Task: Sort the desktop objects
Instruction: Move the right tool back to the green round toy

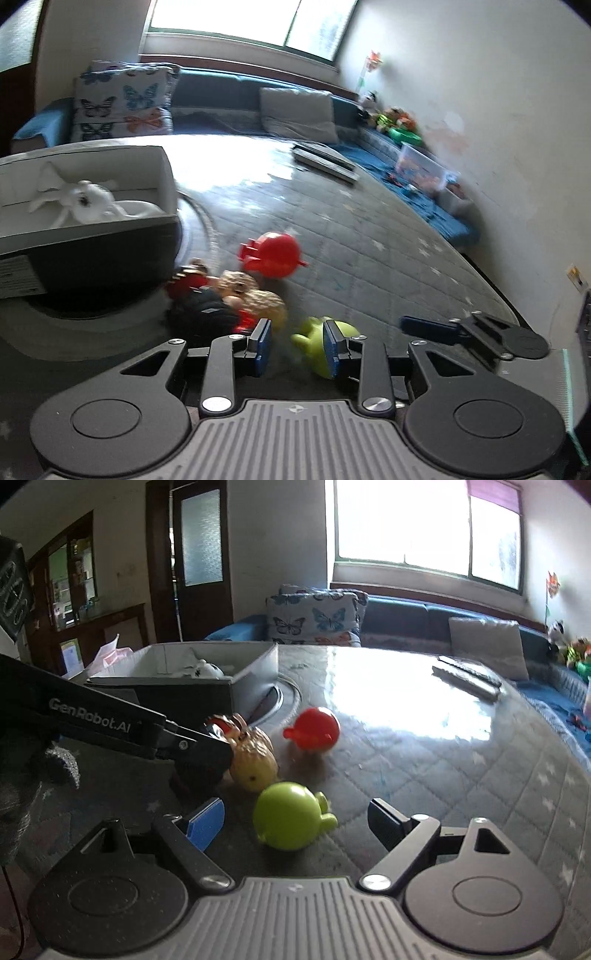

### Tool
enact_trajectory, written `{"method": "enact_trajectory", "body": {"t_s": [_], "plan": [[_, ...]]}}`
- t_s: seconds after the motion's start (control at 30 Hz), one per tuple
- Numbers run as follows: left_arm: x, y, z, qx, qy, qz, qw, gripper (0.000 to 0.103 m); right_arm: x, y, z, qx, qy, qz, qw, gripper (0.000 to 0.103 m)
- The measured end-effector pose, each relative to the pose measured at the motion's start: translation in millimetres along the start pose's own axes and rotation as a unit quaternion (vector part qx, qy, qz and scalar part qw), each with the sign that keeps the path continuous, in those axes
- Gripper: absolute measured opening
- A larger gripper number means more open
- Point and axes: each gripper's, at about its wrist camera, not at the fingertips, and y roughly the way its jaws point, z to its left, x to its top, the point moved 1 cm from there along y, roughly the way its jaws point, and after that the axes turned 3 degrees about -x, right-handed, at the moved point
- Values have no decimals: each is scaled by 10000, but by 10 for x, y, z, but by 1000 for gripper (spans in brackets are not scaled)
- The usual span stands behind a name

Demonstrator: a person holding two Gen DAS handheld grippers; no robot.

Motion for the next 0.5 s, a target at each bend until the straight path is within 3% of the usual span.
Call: {"method": "enact_trajectory", "body": {"t_s": [0.5], "plan": [[33,349,-174,-195,76,395,9990,33,-152,236,-98,284,405,191,9986,73]]}}
